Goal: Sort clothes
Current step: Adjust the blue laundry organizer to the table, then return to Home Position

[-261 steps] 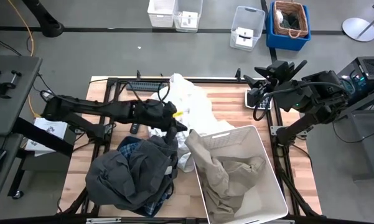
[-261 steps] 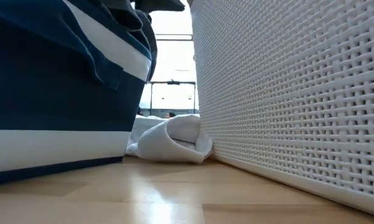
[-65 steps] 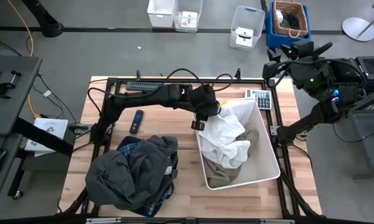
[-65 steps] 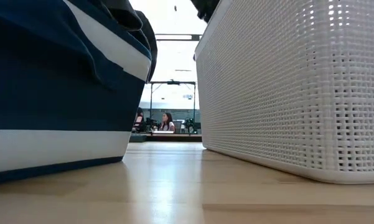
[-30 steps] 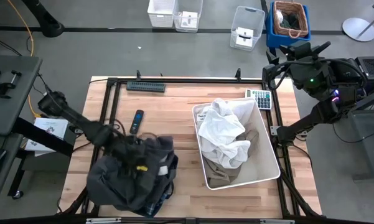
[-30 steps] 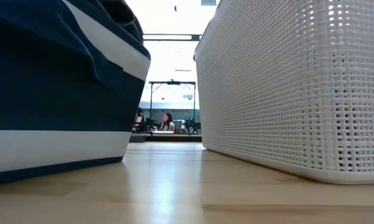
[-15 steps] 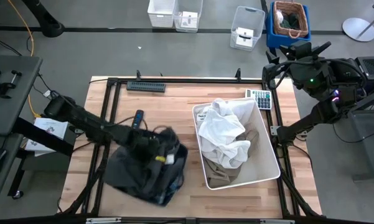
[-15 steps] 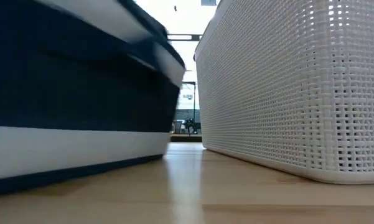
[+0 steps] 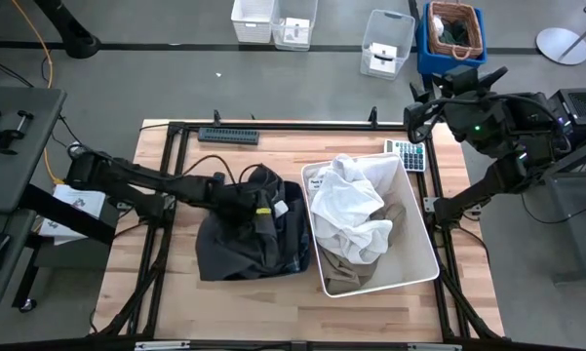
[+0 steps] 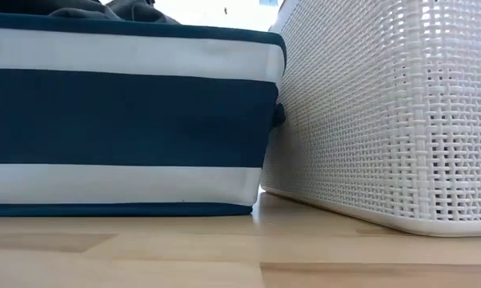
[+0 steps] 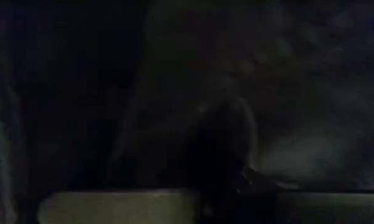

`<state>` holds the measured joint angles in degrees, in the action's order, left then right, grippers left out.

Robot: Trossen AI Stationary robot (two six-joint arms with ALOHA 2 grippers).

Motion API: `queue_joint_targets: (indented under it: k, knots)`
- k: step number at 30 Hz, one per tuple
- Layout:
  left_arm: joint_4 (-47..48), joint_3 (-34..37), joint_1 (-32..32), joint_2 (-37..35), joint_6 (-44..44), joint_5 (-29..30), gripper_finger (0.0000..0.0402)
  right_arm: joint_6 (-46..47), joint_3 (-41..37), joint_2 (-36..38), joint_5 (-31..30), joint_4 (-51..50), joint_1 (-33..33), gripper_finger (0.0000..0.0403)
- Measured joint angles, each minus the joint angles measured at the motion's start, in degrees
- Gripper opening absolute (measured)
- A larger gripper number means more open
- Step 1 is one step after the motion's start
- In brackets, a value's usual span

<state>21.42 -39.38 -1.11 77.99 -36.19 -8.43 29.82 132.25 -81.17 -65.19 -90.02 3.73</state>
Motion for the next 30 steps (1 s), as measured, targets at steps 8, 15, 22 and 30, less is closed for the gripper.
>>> queue_joint_targets:
  k: [8, 15, 22, 30]
  knots:
    - [1.67, -3.12, 0.7, -18.22, 8.23, 4.18, 0.0, -0.04, 0.0, 0.04, 0.58, 0.0, 0.0, 0.0222]
    - [-1.34, -2.28, -1.22, -40.59, 10.1, 15.53, 0.0, -0.53, 0.0, 0.09, 5.41, 0.0, 0.0, 0.02]
    - [-4.85, 11.11, -4.89, -67.37, 12.12, 28.6, 0.0, 1.45, 0.0, -0.31, 9.87, 0.0, 0.02, 0.0022]
    - [-13.11, 27.09, -5.31, -75.37, 10.78, 28.39, 0.0, 0.86, 0.0, -0.13, 25.06, 0.01, 0.22, 0.0004]
